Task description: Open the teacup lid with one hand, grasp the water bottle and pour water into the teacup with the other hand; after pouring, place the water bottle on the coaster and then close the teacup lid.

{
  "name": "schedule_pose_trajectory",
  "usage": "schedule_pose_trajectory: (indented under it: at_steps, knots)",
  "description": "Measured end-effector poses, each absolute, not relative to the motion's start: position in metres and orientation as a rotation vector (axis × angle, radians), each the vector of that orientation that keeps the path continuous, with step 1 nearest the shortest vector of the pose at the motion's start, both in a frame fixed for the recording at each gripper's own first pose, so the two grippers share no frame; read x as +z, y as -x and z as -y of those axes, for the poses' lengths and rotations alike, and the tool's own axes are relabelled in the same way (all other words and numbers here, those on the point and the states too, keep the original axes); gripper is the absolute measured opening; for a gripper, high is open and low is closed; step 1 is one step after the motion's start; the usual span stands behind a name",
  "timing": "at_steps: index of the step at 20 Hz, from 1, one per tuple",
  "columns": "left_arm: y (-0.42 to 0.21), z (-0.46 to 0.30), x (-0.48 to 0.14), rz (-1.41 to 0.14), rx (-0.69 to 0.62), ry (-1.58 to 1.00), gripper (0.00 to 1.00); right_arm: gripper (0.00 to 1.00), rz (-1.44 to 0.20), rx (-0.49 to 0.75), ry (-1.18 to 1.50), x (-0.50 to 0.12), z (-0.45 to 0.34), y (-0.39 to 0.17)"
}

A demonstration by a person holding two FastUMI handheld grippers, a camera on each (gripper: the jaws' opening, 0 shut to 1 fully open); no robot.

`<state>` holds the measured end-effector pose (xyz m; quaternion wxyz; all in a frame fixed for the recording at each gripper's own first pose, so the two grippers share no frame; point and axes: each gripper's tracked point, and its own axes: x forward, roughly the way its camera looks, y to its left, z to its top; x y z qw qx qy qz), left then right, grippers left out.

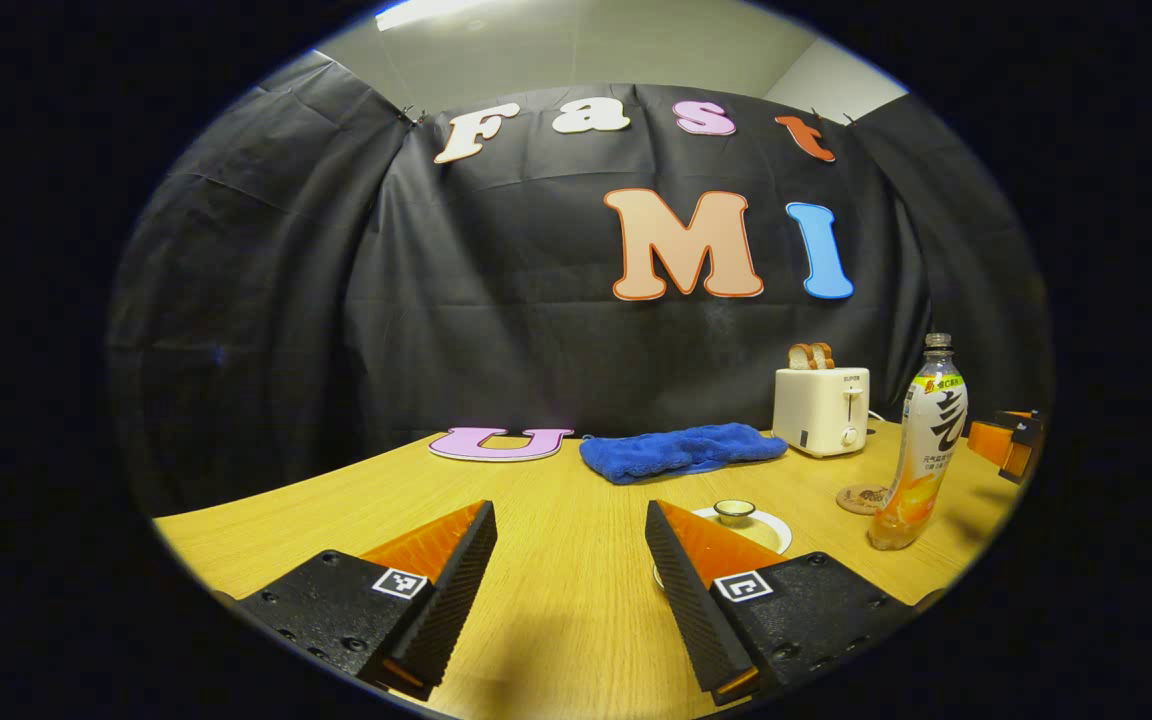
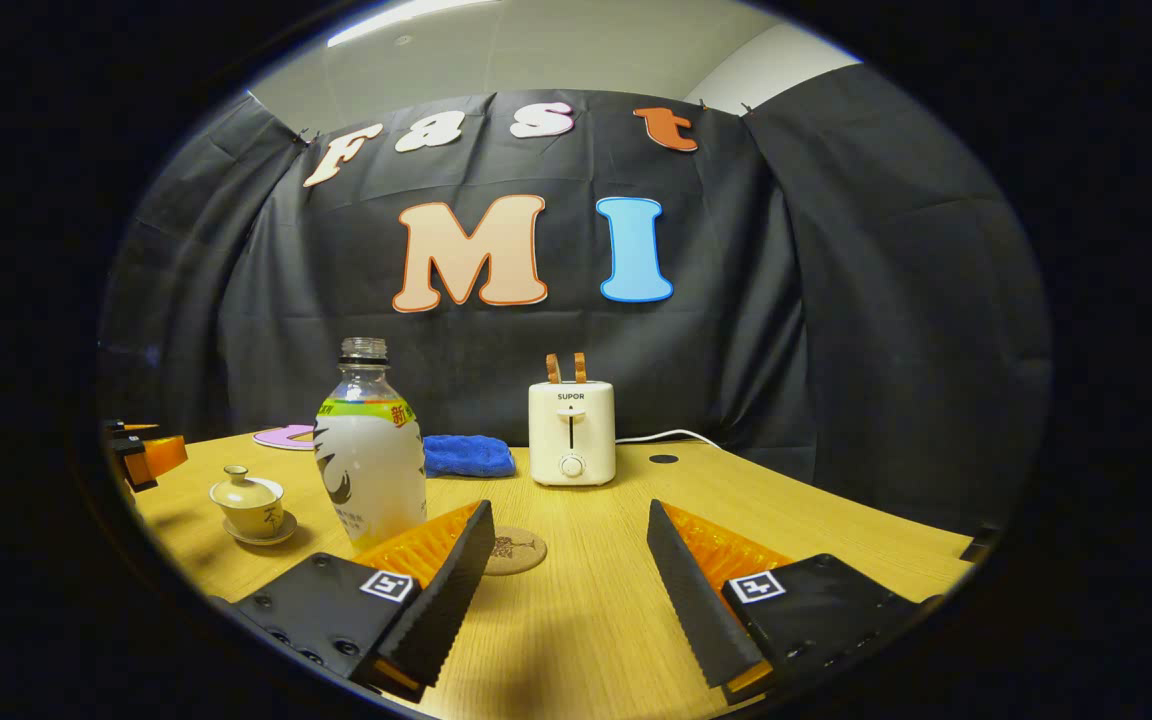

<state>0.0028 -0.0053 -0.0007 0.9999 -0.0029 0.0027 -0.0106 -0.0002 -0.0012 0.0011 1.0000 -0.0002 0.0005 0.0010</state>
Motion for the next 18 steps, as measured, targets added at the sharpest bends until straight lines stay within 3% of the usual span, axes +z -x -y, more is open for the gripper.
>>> schedule_pose_trajectory:
  at_steps: [4, 12, 18]
  knots:
    - [-0.002, 0.014, 0.0, -0.003, -0.056, 0.007, 0.88, 0.98, -0.001, 0.002, 0.0, 0.001, 0.002, 0.0]
    - [-0.002, 0.067, 0.002, 0.002, -0.323, 0.012, 0.88, 0.95, -0.001, 0.01, 0.0, 0.0, 0.0, 0.001]
    - [-0.008, 0.086, 0.002, 0.001, -0.394, 0.016, 0.88, 0.95, -0.001, 0.015, 0.0, 0.0, 0.0, 0.0]
